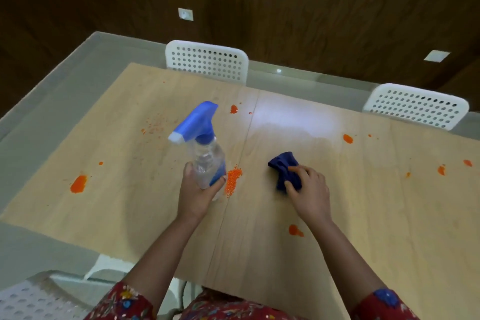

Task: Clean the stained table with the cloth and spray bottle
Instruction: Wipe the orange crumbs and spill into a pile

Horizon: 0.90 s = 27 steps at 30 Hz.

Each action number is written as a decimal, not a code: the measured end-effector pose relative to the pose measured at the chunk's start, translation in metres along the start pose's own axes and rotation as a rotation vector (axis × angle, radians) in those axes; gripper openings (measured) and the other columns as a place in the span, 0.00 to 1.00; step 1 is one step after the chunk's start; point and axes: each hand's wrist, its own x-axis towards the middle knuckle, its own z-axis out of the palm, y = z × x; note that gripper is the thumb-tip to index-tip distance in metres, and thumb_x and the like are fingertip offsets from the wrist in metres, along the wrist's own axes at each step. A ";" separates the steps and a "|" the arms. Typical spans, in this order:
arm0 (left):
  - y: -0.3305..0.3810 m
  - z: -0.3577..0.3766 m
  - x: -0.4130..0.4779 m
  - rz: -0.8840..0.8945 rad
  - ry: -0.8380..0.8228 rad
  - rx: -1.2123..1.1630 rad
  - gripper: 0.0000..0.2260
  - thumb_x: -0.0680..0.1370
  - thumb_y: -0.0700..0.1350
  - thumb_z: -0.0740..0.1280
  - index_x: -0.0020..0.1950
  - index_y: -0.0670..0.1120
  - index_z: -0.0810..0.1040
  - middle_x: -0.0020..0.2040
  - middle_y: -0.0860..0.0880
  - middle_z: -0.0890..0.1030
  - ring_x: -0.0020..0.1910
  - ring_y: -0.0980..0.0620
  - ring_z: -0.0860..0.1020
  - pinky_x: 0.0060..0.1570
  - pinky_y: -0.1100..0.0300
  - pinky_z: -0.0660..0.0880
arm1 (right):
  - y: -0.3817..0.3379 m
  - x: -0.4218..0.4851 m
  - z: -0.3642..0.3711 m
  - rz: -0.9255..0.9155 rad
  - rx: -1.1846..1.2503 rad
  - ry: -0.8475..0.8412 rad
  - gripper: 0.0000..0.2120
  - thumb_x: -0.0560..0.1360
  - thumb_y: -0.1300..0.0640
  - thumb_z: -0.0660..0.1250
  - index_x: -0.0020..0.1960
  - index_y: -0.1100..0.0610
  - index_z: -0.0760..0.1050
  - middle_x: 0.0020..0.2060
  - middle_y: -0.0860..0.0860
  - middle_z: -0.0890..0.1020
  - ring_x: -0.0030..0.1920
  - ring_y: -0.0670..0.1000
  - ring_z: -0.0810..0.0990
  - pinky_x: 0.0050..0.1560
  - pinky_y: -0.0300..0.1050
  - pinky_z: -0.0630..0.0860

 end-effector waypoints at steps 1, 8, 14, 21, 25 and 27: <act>0.008 0.015 0.008 0.026 -0.038 -0.004 0.27 0.65 0.51 0.77 0.59 0.43 0.72 0.49 0.57 0.77 0.47 0.69 0.76 0.44 0.74 0.70 | 0.012 -0.001 -0.006 0.048 0.021 -0.009 0.17 0.77 0.51 0.65 0.66 0.49 0.74 0.63 0.47 0.76 0.65 0.51 0.69 0.62 0.47 0.69; 0.061 0.153 0.054 0.115 -0.238 0.055 0.24 0.64 0.52 0.79 0.53 0.43 0.75 0.49 0.47 0.80 0.47 0.50 0.79 0.49 0.47 0.78 | 0.102 -0.016 -0.040 0.405 0.083 -0.091 0.13 0.78 0.50 0.63 0.61 0.51 0.77 0.57 0.49 0.82 0.54 0.51 0.80 0.49 0.45 0.77; 0.089 0.245 0.054 0.137 -0.369 0.092 0.21 0.68 0.49 0.78 0.54 0.43 0.76 0.50 0.47 0.80 0.49 0.47 0.79 0.48 0.51 0.78 | 0.142 -0.030 -0.052 0.492 0.131 -0.076 0.12 0.78 0.51 0.63 0.60 0.51 0.78 0.56 0.49 0.82 0.55 0.52 0.80 0.50 0.45 0.76; 0.093 0.293 0.034 0.175 -0.471 0.213 0.18 0.71 0.46 0.75 0.57 0.42 0.76 0.54 0.45 0.79 0.54 0.44 0.77 0.51 0.48 0.76 | 0.158 -0.032 -0.061 0.503 0.155 -0.028 0.12 0.79 0.52 0.63 0.60 0.52 0.78 0.55 0.47 0.82 0.54 0.49 0.80 0.45 0.39 0.70; 0.094 0.296 0.035 0.176 -0.511 0.206 0.17 0.72 0.44 0.75 0.58 0.42 0.76 0.54 0.45 0.79 0.53 0.46 0.77 0.50 0.51 0.76 | 0.156 -0.032 -0.060 0.464 0.156 -0.040 0.12 0.79 0.53 0.63 0.60 0.52 0.79 0.55 0.47 0.82 0.53 0.47 0.80 0.44 0.37 0.68; 0.094 0.292 0.043 0.172 -0.608 0.245 0.20 0.70 0.42 0.75 0.60 0.44 0.75 0.56 0.47 0.80 0.55 0.45 0.78 0.49 0.52 0.76 | 0.148 -0.031 -0.056 0.434 0.180 -0.045 0.11 0.79 0.54 0.63 0.60 0.53 0.79 0.55 0.47 0.82 0.53 0.47 0.79 0.46 0.36 0.68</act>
